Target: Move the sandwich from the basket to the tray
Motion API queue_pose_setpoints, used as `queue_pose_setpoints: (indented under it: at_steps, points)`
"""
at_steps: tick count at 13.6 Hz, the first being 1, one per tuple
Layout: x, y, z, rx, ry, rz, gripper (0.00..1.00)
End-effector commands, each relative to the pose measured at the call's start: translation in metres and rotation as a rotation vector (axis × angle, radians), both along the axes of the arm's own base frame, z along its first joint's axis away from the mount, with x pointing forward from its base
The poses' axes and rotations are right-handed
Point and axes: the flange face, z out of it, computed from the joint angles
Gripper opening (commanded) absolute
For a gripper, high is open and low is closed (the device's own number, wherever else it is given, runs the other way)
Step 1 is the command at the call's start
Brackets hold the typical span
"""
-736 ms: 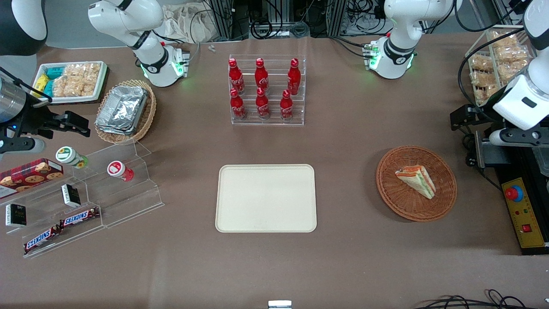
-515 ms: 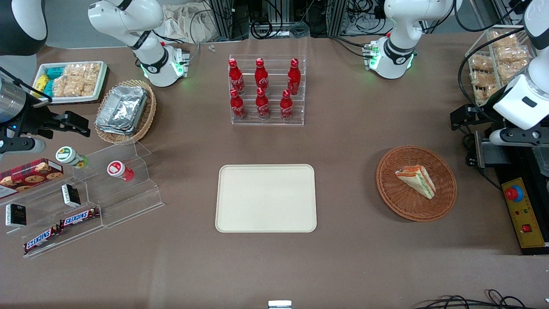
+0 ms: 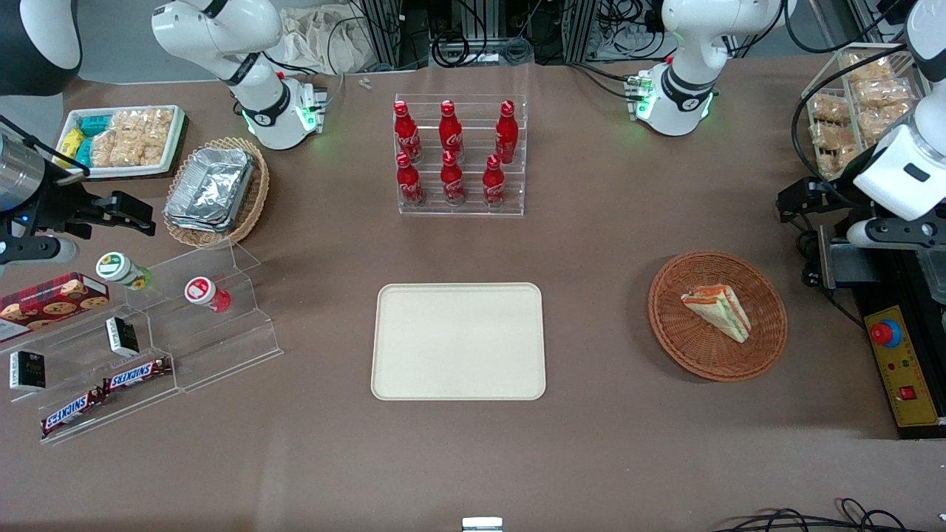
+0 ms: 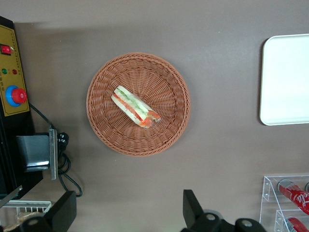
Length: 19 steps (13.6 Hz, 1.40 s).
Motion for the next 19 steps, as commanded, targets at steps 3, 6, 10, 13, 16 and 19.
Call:
queue_pose_setpoints:
  at_steps: [3, 6, 10, 13, 16, 19]
  points:
    - [0.005, -0.001, -0.006, 0.006, 0.024, 0.123, 0.99]
    - [0.007, -0.001, -0.016, 0.005, 0.046, 0.287, 0.99]
    - [0.015, -0.005, -0.049, 0.035, 0.093, 0.498, 0.99]
    - [0.014, -0.005, -0.083, 0.052, 0.108, 0.563, 0.99]
    - [0.013, -0.007, -0.124, 0.06, 0.099, 0.662, 0.99]
    - [0.009, -0.006, -0.167, 0.064, 0.095, 0.684, 0.99]
